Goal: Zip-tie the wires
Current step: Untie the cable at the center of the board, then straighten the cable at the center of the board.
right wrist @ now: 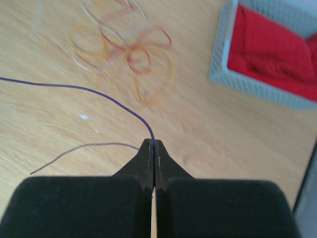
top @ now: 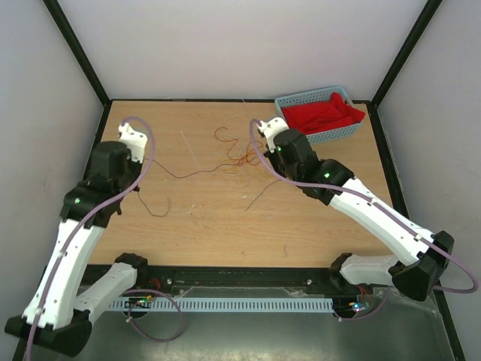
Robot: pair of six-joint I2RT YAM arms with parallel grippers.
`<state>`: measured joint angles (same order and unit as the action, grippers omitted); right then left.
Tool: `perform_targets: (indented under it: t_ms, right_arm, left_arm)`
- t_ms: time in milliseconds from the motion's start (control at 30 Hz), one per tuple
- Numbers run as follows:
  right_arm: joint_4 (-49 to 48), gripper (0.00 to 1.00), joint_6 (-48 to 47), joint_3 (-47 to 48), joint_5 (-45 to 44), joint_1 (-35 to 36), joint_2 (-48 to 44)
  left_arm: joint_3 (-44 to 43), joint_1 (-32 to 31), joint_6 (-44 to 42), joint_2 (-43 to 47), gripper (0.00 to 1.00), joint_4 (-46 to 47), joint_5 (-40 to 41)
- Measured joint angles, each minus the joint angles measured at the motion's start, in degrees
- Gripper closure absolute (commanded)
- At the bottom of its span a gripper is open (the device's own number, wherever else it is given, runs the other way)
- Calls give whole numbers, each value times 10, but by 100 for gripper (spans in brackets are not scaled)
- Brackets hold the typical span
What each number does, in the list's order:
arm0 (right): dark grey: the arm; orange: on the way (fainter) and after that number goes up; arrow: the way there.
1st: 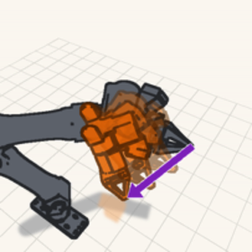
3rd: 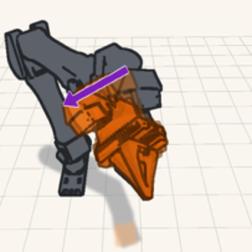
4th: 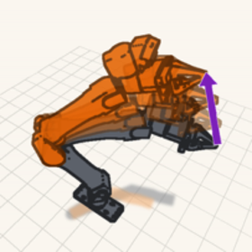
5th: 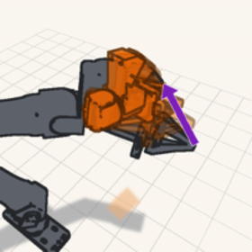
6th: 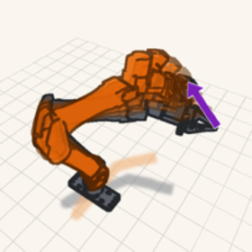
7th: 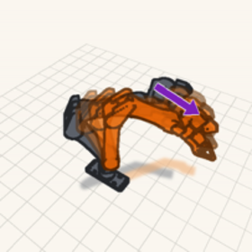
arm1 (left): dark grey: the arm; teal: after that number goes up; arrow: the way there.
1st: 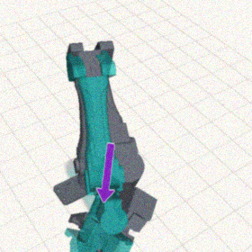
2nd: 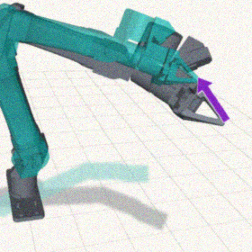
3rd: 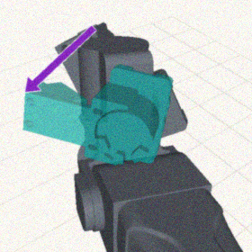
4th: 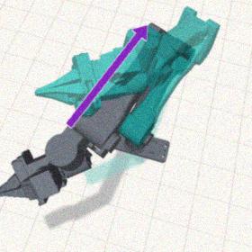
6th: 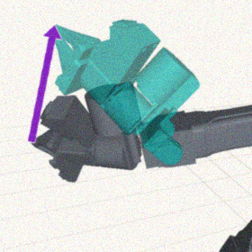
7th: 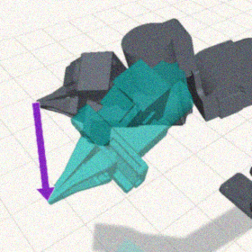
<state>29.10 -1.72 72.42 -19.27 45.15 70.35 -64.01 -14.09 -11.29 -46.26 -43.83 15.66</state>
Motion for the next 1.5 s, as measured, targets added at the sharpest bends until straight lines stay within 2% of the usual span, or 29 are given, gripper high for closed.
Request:
perform_targets:
  t_ms: [300,467,600,733,833,1100,1333,1500]
  right_arm:
    - [82,100,18,-90,-169,0,-3]
    - [90,100,20,-93,-241,0,-14]
    - [89,100,19,-98,-273,0,-12]
    - [71,100,21,-127,-260,0,8]
    - [51,100,26,-162,-235,-6,40]
    - [21,100,43,-189,-182,-50,125]
    - [11,100,45,-189,-174,-97,146]
    - [9,100,45,-189,-172,-115,146]
  left_arm:
    - [31,-88,61,-212,100,-64,15]
    - [-8,-173,103,-322,100,-77,28]
    - [-37,-198,123,-412,100,-63,42]
    - [-32,-181,136,-466,100,-56,49]
    - [-17,-159,144,-468,100,-46,43]
    - [-11,-109,146,-492,88,-21,42]
    - [7,-40,144,-538,77,-9,73]
    - [7,13,143,-535,74,-5,93]
